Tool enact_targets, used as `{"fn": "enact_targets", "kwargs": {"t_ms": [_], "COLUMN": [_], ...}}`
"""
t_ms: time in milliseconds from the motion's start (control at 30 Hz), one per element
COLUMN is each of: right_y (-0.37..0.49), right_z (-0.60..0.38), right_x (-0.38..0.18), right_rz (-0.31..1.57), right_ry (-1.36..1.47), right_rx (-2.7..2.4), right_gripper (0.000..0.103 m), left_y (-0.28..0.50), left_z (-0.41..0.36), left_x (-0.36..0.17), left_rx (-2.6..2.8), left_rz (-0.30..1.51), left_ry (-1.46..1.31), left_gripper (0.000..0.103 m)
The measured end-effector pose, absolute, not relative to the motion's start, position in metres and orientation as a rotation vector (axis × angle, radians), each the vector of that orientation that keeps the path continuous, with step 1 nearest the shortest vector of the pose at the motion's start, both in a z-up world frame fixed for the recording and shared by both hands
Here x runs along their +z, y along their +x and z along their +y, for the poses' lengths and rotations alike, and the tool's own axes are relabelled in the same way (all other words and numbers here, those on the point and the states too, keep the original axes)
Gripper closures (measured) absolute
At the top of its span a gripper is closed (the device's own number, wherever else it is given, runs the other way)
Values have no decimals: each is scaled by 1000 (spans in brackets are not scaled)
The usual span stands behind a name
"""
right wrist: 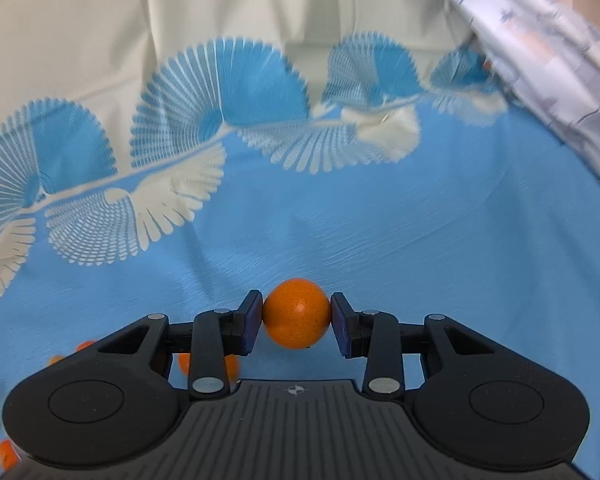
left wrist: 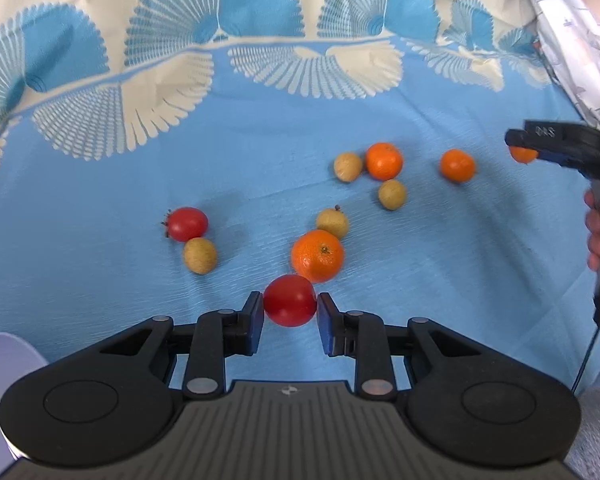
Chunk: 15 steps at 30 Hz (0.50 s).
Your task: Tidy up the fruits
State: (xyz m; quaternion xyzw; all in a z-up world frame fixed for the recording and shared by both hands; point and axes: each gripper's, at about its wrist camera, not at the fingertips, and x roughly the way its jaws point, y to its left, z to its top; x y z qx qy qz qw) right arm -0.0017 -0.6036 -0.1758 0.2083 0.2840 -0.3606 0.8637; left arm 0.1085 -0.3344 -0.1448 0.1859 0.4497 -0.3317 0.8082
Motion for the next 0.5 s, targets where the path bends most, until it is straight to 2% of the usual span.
{"fn": "enact_targets", "kwargs": {"t_ms": [233, 500], "right_y": [-57, -84], "right_z": [-542, -417], "right_x": [-136, -97], "right_rz": [544, 573], "right_ry": [461, 415], "right_rx": [-673, -419], "right_gripper": [64, 64], "left_y": [82, 48], "left_z": [-291, -203], "left_x": [-101, -49], "left_rx": [-665, -561], "left_rz": [957, 956], "left_ry": [346, 289], "left_gripper": [71, 71]}}
